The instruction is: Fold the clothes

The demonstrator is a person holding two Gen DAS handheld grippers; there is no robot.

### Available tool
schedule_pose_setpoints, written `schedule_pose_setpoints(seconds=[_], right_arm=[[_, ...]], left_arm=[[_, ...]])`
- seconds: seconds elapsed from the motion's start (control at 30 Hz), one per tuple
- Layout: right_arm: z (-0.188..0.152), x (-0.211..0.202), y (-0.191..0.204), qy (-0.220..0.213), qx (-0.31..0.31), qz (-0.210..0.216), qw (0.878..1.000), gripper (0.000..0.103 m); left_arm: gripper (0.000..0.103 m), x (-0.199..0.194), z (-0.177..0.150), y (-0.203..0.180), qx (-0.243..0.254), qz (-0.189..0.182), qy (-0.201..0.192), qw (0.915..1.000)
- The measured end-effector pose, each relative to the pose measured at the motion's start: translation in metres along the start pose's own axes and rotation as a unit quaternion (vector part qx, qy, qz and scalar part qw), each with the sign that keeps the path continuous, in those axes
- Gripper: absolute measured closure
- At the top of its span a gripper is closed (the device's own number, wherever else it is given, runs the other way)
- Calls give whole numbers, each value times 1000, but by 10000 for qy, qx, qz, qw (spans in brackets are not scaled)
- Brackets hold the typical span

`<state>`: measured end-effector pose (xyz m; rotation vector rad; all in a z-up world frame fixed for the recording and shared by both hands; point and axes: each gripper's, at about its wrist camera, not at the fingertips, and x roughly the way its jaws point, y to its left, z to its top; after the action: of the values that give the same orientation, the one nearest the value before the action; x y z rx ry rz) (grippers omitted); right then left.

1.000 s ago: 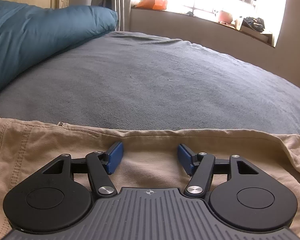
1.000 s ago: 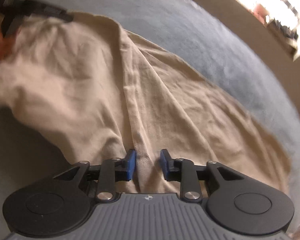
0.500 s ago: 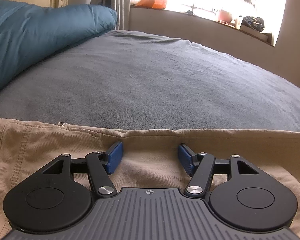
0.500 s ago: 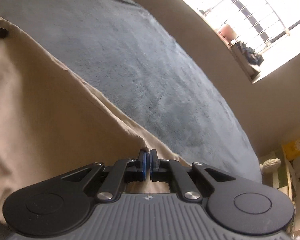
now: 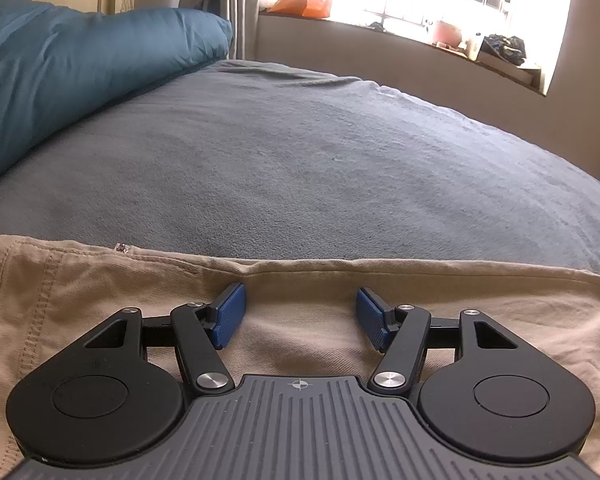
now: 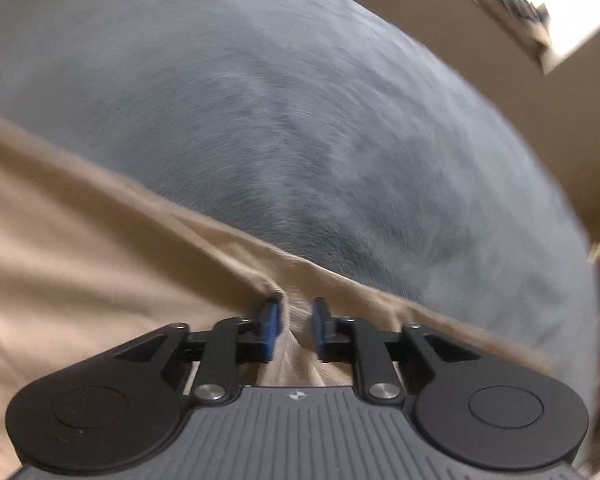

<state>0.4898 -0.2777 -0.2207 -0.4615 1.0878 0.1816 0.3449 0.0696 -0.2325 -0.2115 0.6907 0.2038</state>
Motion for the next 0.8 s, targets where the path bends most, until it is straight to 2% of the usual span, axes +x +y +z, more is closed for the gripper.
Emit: schedule_pose_setpoints(seconds=[0.03, 0.1, 0.2, 0.23, 0.3, 0.37, 0.43, 0.5, 0.57, 0.7, 0.8], right_arm=[[2, 0, -14, 96, 449, 214, 9987, 71], [3, 3, -44, 362, 1410, 677, 9870, 53], [-1, 9, -73, 831, 2478, 1086, 9591, 42], [1, 7, -73, 890, 2545, 1035, 9574, 41], [6, 1, -62, 928, 2330, 687, 9656, 36], [13, -12, -34, 846, 1671, 131, 9822, 31], [19, -23, -10, 704, 963, -326, 9923, 24], [25, -33, 14, 514, 311, -791, 9951, 8], [28, -46, 33, 303, -153, -1152, 9928, 7], [26, -100, 43, -319, -17, -1198, 9923, 7], [12, -161, 34, -753, 164, -1408, 9870, 7]], left_arm=[[41, 0, 0, 1, -14, -20, 14, 10000], [40, 0, 2, 2, -39, -61, 46, 10000], [39, 2, 4, 3, -83, -107, 122, 9998], [39, 2, 5, 4, -108, -119, 140, 9998], [38, 3, 6, 5, -140, -140, 175, 9996], [38, 3, 6, 4, -153, -151, 195, 9996], [37, 3, 7, 5, -162, -169, 212, 9995], [36, 4, 8, 6, -176, -185, 224, 9994], [36, 4, 8, 6, -191, -195, 230, 9994], [36, 2, 8, 5, -220, -183, 238, 9993], [36, 2, 10, 6, -188, -207, 298, 9992]])
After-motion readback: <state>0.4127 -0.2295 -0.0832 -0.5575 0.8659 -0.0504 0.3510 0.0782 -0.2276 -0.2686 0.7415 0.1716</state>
